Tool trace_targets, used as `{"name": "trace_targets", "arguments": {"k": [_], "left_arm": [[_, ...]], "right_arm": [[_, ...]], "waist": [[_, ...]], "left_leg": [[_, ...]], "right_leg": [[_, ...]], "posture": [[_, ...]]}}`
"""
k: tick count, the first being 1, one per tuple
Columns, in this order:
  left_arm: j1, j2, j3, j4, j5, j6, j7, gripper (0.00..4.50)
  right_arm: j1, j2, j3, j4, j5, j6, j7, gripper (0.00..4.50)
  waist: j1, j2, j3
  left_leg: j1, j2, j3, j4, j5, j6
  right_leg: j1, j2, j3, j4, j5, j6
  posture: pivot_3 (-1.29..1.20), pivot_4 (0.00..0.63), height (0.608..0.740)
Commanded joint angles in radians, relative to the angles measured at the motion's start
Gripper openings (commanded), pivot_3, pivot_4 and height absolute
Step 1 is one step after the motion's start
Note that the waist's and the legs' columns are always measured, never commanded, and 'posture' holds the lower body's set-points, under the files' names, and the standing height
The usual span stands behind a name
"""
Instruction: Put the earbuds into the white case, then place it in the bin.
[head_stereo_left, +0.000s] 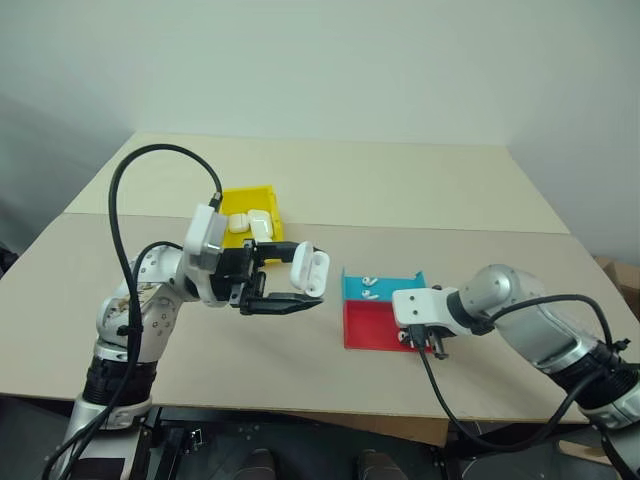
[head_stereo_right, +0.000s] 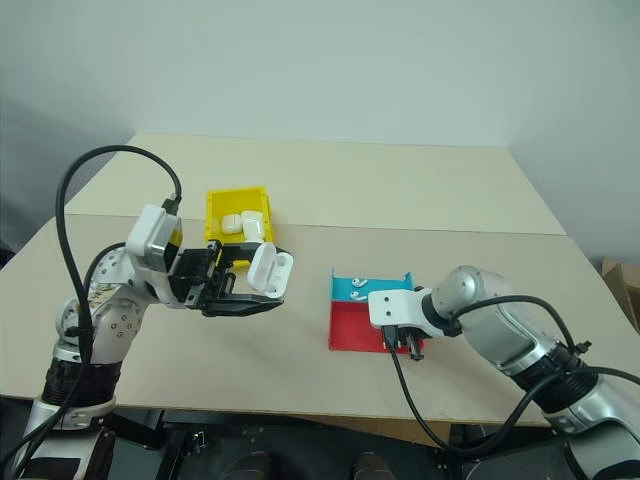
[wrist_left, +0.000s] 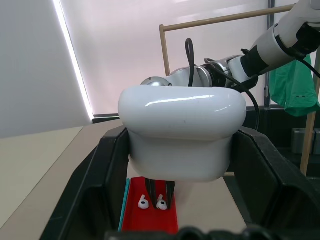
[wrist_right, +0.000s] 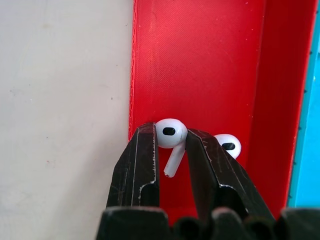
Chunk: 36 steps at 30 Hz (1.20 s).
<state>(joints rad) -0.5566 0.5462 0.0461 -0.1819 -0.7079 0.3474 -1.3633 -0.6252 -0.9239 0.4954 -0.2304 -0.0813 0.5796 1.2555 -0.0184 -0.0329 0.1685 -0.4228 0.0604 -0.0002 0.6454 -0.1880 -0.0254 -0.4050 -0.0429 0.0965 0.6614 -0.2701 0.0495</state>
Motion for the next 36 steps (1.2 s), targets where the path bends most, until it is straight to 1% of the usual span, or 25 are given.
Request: {"name": "trace_targets", "arguments": {"k": [1, 4, 5, 6, 7, 9, 11, 14, 17, 20, 26, 36], "left_arm": [[-0.026, 0.001, 0.006, -0.028, -0.022, -0.005, 0.005, 2.76], [-0.046, -0.022, -0.001, -0.013, -0.025, -0.004, 0.018, 2.76], [-0.052, -0.026, -0.003, -0.008, -0.023, -0.004, 0.021, 2.76], [-0.061, -0.032, -0.007, -0.002, -0.018, -0.001, 0.029, 2.76], [-0.066, -0.037, -0.01, 0.002, -0.015, 0.001, 0.034, 2.76], [-0.101, -0.032, -0.035, 0.009, 0.006, 0.06, 0.088, 2.76], [-0.132, -0.032, -0.055, 0.021, 0.009, 0.106, 0.117, 2.76], [-0.165, -0.037, -0.078, 0.035, 0.01, 0.154, 0.142, 2.76], [-0.18, -0.044, -0.088, 0.047, 0.012, 0.162, 0.14, 2.76], [-0.191, -0.052, -0.094, 0.054, 0.015, 0.168, 0.146, 2.76], [-0.19, -0.05, -0.083, 0.05, 0.006, 0.179, 0.161, 2.76], [-0.18, -0.049, -0.067, 0.026, -0.01, 0.181, 0.186, 2.76]], "right_arm": [[-0.013, -0.005, -0.136, -0.079, 0.1, 0.097, 0.013, 0.63], [-0.023, 0.101, -0.455, -0.162, 0.374, 0.3, -0.033, 0.63], [-0.021, 0.129, -0.523, -0.181, 0.429, 0.334, -0.054, 0.63], [-0.007, 0.192, -0.609, -0.2, 0.485, 0.318, -0.101, 0.63], [0.004, 0.235, -0.664, -0.214, 0.523, 0.306, -0.137, 0.63], [0.015, 0.379, -0.786, -0.259, 0.61, 0.262, -0.267, 0.63], [-0.004, 0.481, -0.84, -0.31, 0.684, 0.28, -0.384, 0.63], [-0.022, 0.56, -0.842, -0.357, 0.771, 0.29, -0.488, 0.63], [-0.02, 0.584, -0.796, -0.378, 0.814, 0.291, -0.554, 0.63], [0.005, 0.575, -0.748, -0.384, 0.826, 0.278, -0.576, 0.63], [0.04, 0.542, -0.709, -0.388, 0.864, 0.256, -0.589, 0.63], [0.063, 0.492, -0.639, -0.369, 0.848, 0.198, -0.585, 0.63]], "waist": [[0.0, 0.0, 0.0], [-0.002, 0.0, 0.0], [0.0, 0.0, 0.0], [0.002, 0.0, 0.0], [0.003, 0.0, 0.0], [0.003, 0.0, 0.0], [0.002, 0.0, 0.0], [0.0, 0.0, 0.0], [-0.003, 0.0, 0.0], [-0.006, 0.0, 0.0], [-0.01, 0.0, 0.0], [-0.024, 0.0, 0.0]], "left_leg": [[0.0, 0.0, 0.0, 0.0, 0.0, 0.0], [0.0, 0.0, 0.0, 0.0, 0.0, 0.0], [0.0, 0.0, 0.0, 0.0, 0.0, 0.0], [0.0, 0.0, -0.001, 0.0, 0.0, 0.0], [0.0, 0.0, -0.002, 0.0, 0.0, 0.0], [0.0, 0.0, -0.002, 0.0, 0.0, 0.0], [0.0, 0.0, -0.002, 0.0, 0.0, 0.0], [0.0, 0.0, -0.002, 0.0, 0.0, 0.0], [0.0, 0.0, -0.002, -0.001, 0.0, 0.0], [0.0, 0.0, -0.002, -0.001, 0.0, 0.0], [0.0, 0.0, -0.002, -0.001, 0.0, 0.0], [0.0, 0.0, -0.002, -0.001, 0.0, 0.0]], "right_leg": [[0.0, 0.0, 0.0, 0.0, 0.0, 0.0], [0.0, 0.0, 0.0, 0.0, 0.0, 0.0], [0.0, 0.0, 0.0, 0.001, 0.0, 0.0], [0.0, 0.0, 0.0, 0.001, 0.0, 0.0], [0.001, 0.0, -0.001, 0.0, 0.0, 0.0], [0.002, 0.0, -0.002, -0.001, 0.0, 0.0], [0.002, 0.0, -0.002, 0.0, 0.0, 0.0], [0.001, 0.0, -0.001, 0.001, 0.0, 0.0], [0.0, 0.0, -0.001, 0.001, 0.0, 0.0], [0.0, 0.0, -0.001, 0.001, 0.0, 0.0], [0.0, 0.0, -0.001, 0.001, 0.0, 0.0], [0.0, 0.0, -0.001, 0.0, 0.0, 0.0]], "posture": [[0.0, 0.15, 0.74], [0.0, 0.15, 0.74], [0.0, 0.15, 0.74], [0.0, 0.15, 0.74], [0.0, 0.15, 0.74], [0.0, 0.15, 0.74], [0.0, 0.15, 0.74], [0.0, 0.15, 0.74], [0.0, 0.15, 0.74], [0.0, 0.15, 0.74], [0.0, 0.15, 0.74], [0.0, 0.15, 0.74]]}}
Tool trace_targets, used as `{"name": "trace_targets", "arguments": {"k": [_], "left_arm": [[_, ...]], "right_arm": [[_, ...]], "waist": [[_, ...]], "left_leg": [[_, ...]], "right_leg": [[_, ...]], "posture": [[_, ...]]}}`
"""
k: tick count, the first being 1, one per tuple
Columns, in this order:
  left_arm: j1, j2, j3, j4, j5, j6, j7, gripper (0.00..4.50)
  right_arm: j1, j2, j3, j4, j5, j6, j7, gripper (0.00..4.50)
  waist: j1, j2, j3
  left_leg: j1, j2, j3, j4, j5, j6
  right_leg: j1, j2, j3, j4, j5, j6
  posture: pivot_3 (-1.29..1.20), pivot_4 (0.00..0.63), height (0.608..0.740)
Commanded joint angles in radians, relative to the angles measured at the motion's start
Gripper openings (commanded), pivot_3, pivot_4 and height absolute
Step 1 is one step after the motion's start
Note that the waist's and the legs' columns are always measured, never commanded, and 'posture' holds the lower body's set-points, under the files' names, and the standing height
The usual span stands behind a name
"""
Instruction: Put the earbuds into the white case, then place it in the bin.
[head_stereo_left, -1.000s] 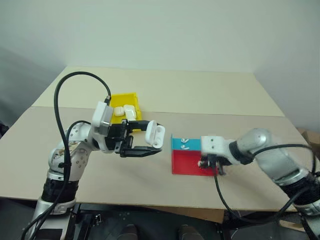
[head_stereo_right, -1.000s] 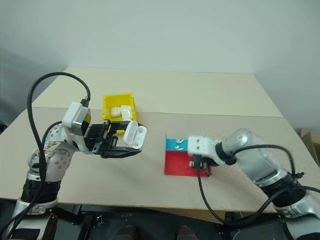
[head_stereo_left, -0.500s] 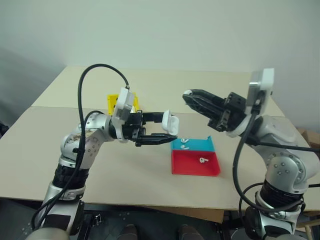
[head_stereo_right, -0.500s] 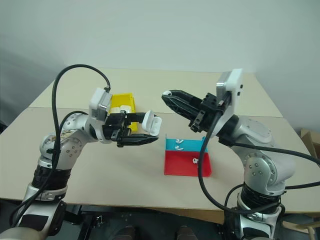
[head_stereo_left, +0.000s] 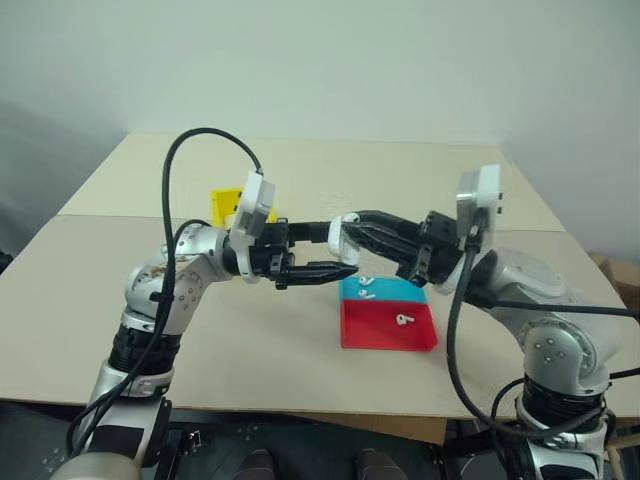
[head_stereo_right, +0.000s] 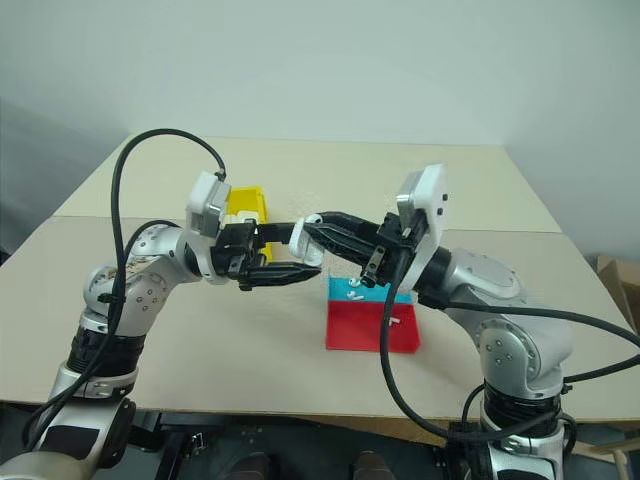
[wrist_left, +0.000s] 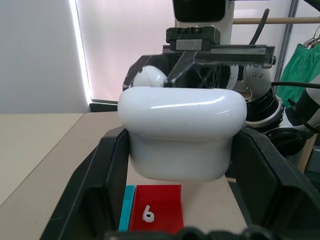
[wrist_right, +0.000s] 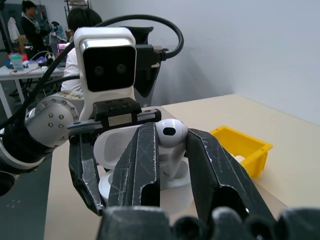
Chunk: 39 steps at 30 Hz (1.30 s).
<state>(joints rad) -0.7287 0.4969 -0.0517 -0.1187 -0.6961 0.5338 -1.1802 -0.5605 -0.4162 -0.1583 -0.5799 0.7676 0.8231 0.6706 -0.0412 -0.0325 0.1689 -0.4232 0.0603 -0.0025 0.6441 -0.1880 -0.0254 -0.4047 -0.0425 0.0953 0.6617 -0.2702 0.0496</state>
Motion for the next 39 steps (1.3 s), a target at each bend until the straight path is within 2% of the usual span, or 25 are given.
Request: {"name": "trace_targets", "arguments": {"k": [1, 14, 16, 17, 20, 29, 33, 35, 39], "left_arm": [[-0.005, 0.001, 0.032, -0.039, -0.023, -0.008, 0.0, 2.76], [0.003, -0.009, 0.042, -0.037, -0.022, -0.037, -0.014, 2.76], [0.001, -0.01, 0.043, -0.032, -0.017, -0.042, -0.013, 2.76], [0.001, -0.011, 0.044, -0.03, -0.014, -0.044, -0.013, 2.76], [-0.001, -0.013, 0.047, -0.021, -0.004, -0.052, -0.008, 2.76], [0.011, -0.01, 0.06, -0.03, 0.002, -0.062, 0.007, 2.76], [0.047, 0.049, 0.106, -0.042, -0.004, -0.055, -0.008, 2.76], [0.068, 0.086, 0.13, -0.04, -0.006, -0.06, -0.027, 2.76], [0.117, 0.148, 0.172, -0.043, -0.007, -0.072, -0.049, 2.76]], "right_arm": [[-0.001, -0.021, 0.026, -0.016, -0.013, -0.055, -0.001, 0.63], [0.004, -0.08, 0.086, 0.012, -0.062, -0.115, 0.002, 0.63], [0.009, -0.105, 0.087, 0.012, -0.039, -0.106, 0.032, 1.35], [0.012, -0.112, 0.086, 0.011, -0.033, -0.109, 0.042, 1.53], [0.009, -0.129, 0.076, 0.016, -0.018, -0.119, 0.057, 2.5], [-0.064, -0.155, 0.027, 0.105, -0.009, -0.14, 0.081, 2.5], [-0.137, -0.242, 0.01, 0.237, -0.056, -0.172, 0.152, 2.5], [-0.179, -0.31, 0.07, 0.322, -0.138, -0.212, 0.216, 2.5], [-0.3, -0.395, 0.311, 0.546, -0.39, -0.361, 0.4, 2.5]], "waist": [[-0.003, 0.0, 0.0], [-0.002, 0.0, 0.0], [-0.001, 0.0, 0.0], [-0.001, 0.0, 0.0], [-0.001, 0.0, 0.0], [-0.002, 0.0, 0.0], [-0.003, 0.0, 0.0], [-0.005, 0.0, 0.0], [-0.008, 0.0, 0.0]], "left_leg": [[0.0, 0.0, 0.0, 0.0, 0.0, 0.0], [0.0, 0.0, 0.0, 0.0, 0.0, 0.0], [0.0, 0.0, 0.0, 0.0, 0.0, 0.0], [0.0, 0.0, 0.0, 0.0, 0.0, 0.0], [0.0, 0.0, 0.0, 0.0, 0.0, 0.0], [0.0, 0.0, 0.0, 0.0, 0.0, 0.0], [0.0, 0.0, 0.0, -0.001, 0.0, 0.0], [0.0, 0.0, 0.0, -0.001, 0.0, 0.0], [0.0, 0.001, 0.001, -0.002, 0.0, 0.0]], "right_leg": [[0.0, 0.0, 0.0, 0.0, 0.0, 0.0], [0.0, 0.0, 0.0, -0.001, 0.0, 0.0], [0.0, 0.0, 0.0, -0.001, 0.0, 0.0], [0.0, 0.0, 0.0, -0.001, 0.0, 0.0], [0.0, 0.0, 0.0, -0.001, 0.0, 0.0], [0.0, 0.0, 0.0, -0.001, 0.0, 0.0], [0.0, 0.0, 0.0, -0.002, 0.0, 0.0], [0.0, 0.0, 0.0, -0.002, 0.0, 0.0], [-0.001, 0.0, 0.0, -0.003, 0.0, 0.0]], "posture": [[0.0, 0.15, 0.74], [0.0, 0.15, 0.74], [0.0, 0.15, 0.74], [0.0, 0.15, 0.74], [0.0, 0.15, 0.74], [0.0, 0.15, 0.74], [0.0, 0.15, 0.74], [0.0, 0.15, 0.74], [0.0, 0.15, 0.74]]}}
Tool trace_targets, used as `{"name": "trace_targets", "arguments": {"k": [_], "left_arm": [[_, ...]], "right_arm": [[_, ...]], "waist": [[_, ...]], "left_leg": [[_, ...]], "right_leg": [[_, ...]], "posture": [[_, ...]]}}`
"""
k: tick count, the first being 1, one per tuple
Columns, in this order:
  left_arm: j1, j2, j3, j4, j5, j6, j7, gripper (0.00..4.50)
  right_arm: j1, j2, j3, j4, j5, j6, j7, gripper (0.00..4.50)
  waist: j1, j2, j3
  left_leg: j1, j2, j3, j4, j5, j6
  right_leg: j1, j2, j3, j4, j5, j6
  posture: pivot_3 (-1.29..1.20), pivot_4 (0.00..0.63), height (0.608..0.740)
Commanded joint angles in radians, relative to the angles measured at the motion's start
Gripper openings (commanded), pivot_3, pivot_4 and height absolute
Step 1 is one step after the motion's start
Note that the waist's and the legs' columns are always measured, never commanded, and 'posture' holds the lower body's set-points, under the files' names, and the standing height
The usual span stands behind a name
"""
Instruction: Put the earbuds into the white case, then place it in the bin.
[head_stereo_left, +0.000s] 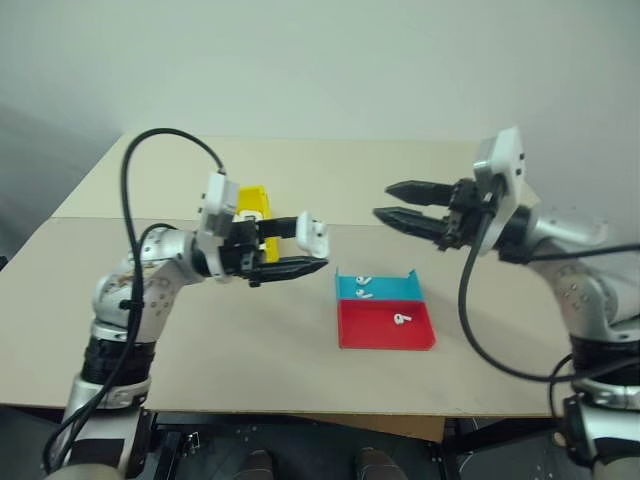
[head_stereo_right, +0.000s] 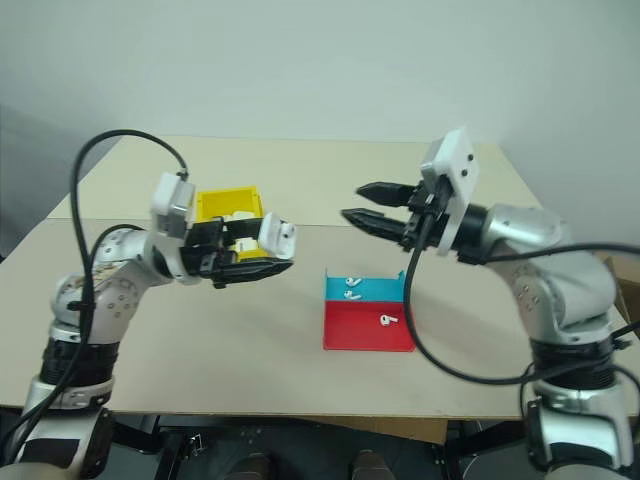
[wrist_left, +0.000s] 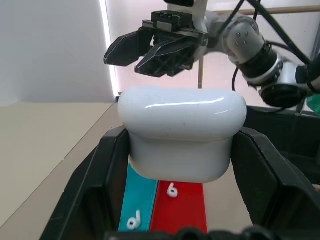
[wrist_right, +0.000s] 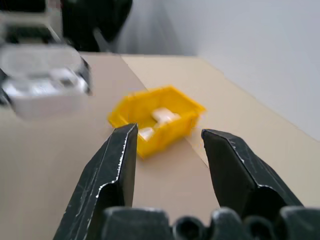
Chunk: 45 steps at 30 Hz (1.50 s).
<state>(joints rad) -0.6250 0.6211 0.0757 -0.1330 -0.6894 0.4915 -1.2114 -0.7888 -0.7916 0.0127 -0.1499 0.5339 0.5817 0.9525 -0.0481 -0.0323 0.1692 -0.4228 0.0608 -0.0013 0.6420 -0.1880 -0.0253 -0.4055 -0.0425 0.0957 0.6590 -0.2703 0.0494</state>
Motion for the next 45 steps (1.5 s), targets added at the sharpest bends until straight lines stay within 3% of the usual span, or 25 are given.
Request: {"name": "trace_targets", "arguments": {"k": [1, 7, 12, 16, 17, 33, 45], "left_arm": [[0.022, 0.031, 0.053, -0.032, -0.018, -0.032, -0.019, 2.76], [0.074, 0.037, 0.082, -0.096, -0.04, -0.026, 0.011, 2.76], [0.122, 0.051, 0.11, -0.149, -0.064, -0.02, 0.026, 2.76], [0.154, 0.067, 0.131, -0.189, -0.086, -0.009, 0.043, 2.76], [0.157, 0.069, 0.133, -0.195, -0.089, -0.008, 0.048, 2.76], [0.19, 0.096, 0.144, -0.239, -0.109, -0.007, 0.093, 2.76], [0.193, 0.108, 0.147, -0.244, -0.116, -0.003, 0.099, 2.76]], "right_arm": [[-0.105, -0.017, 0.196, 0.172, -0.216, -0.162, 0.155, 2.5], [-0.292, 0.087, 0.461, 0.57, -0.517, -0.504, 0.346, 2.5], [-0.365, 0.173, 0.527, 0.792, -0.622, -0.693, 0.438, 2.5], [-0.423, 0.247, 0.549, 0.975, -0.72, -0.808, 0.387, 1.68], [-0.432, 0.258, 0.548, 1.004, -0.734, -0.822, 0.373, 1.68], [-0.496, 0.339, 0.533, 1.241, -0.883, -0.999, 0.25, 1.68], [-0.504, 0.373, 0.513, 1.284, -0.906, -1.028, 0.226, 1.68]], "waist": [[-0.002, 0.0, 0.0], [0.0, 0.0, 0.001], [0.006, 0.001, 0.002], [0.003, 0.001, 0.003], [0.003, 0.001, 0.003], [-0.003, 0.001, 0.003], [-0.009, 0.002, 0.003]], "left_leg": [[0.0, 0.0, 0.0, 0.0, 0.0, 0.0], [-0.001, 0.0, 0.0, 0.0, 0.0, 0.0], [-0.003, 0.0, 0.0, 0.0, 0.0, 0.0], [-0.002, 0.0, 0.0, 0.0, 0.0, 0.0], [-0.002, 0.0, 0.0, 0.0, 0.0, 0.0], [0.0, 0.0, 0.0, 0.0, 0.0, -0.001], [0.0, 0.0, 0.0, 0.0, 0.0, -0.001]], "right_leg": [[0.0, 0.0, 0.0, 0.0, 0.0, 0.0], [-0.001, 0.0, 0.0, 0.0, 0.0, 0.0], [-0.001, -0.001, -0.001, -0.002, 0.0, 0.0], [-0.001, -0.001, -0.001, -0.001, 0.0, -0.001], [-0.001, -0.001, -0.001, 0.0, 0.0, -0.001], [-0.001, 0.0, 0.0, 0.003, 0.0, -0.001], [-0.001, 0.0, 0.0, 0.003, 0.0, -0.001]], "posture": [[0.0, 0.15, 0.74], [0.0, 0.15, 0.74], [0.0, 0.15, 0.74], [0.0, 0.15, 0.74], [0.0, 0.15, 0.74], [0.0, 0.15, 0.74], [0.0, 0.15, 0.74]]}}
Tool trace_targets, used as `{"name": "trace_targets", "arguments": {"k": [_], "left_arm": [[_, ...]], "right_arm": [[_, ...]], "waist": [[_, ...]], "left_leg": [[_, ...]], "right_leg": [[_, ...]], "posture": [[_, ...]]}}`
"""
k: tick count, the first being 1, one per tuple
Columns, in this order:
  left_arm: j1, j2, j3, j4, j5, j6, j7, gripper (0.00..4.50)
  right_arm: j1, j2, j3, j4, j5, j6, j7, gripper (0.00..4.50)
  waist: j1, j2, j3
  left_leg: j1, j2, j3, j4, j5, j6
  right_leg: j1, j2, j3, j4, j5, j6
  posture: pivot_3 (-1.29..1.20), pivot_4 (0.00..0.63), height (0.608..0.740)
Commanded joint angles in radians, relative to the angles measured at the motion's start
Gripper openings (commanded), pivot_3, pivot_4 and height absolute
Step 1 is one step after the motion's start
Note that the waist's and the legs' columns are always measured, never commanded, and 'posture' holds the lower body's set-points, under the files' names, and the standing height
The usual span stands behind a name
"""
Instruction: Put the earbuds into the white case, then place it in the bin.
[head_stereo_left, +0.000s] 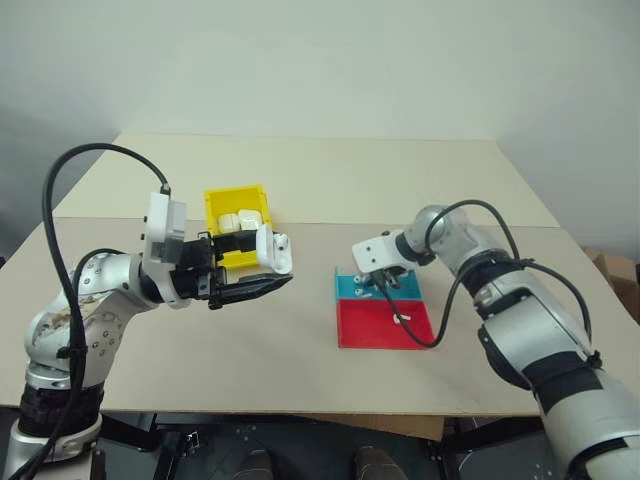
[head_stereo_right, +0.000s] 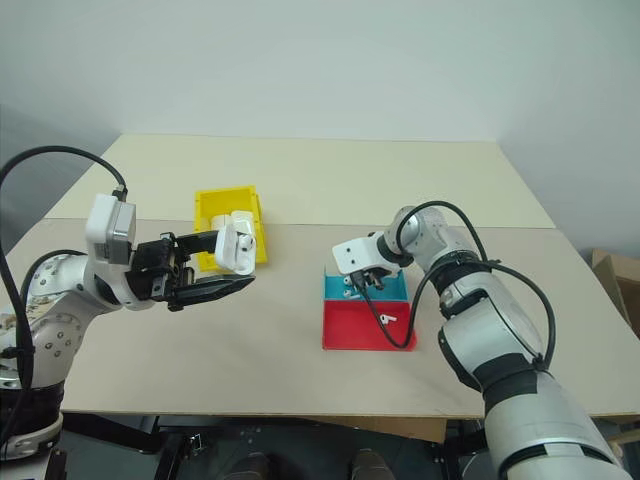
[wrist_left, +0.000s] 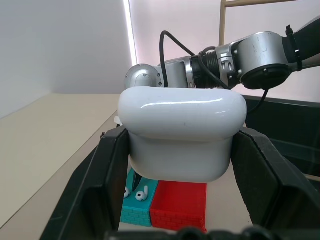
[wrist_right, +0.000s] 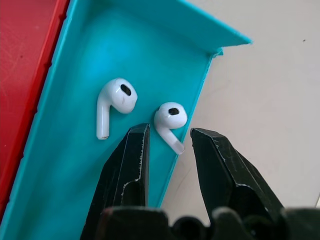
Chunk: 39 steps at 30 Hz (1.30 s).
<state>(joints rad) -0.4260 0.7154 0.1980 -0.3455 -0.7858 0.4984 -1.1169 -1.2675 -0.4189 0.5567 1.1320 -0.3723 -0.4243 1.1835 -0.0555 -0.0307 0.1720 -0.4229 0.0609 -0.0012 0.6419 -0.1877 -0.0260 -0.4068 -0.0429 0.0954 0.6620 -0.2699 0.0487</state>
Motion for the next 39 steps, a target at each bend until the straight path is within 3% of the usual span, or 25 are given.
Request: {"name": "trace_targets", "arguments": {"k": [1, 39], "left_arm": [[-0.004, 0.014, 0.025, -0.033, -0.021, -0.01, 0.005, 2.76], [0.019, 0.027, 0.038, -0.052, -0.027, -0.01, 0.011, 2.76]], "right_arm": [[-0.025, 0.001, -0.034, 0.001, 0.002, -0.025, -0.003, 1.68], [-0.022, 0.019, -0.073, 0.015, -0.009, -0.031, -0.011, 1.68]], "waist": [[-0.003, 0.0, 0.0], [-0.015, 0.0, 0.0]], "left_leg": [[0.0, 0.0, 0.0, 0.0, 0.0, 0.0], [0.0, 0.0, 0.0, 0.0, 0.0, 0.0]], "right_leg": [[0.0, 0.0, 0.0, 0.0, 0.0, 0.0], [0.0, 0.0, 0.0, 0.0, 0.0, 0.0]], "posture": [[0.0, 0.15, 0.74], [0.0, 0.15, 0.74]]}}
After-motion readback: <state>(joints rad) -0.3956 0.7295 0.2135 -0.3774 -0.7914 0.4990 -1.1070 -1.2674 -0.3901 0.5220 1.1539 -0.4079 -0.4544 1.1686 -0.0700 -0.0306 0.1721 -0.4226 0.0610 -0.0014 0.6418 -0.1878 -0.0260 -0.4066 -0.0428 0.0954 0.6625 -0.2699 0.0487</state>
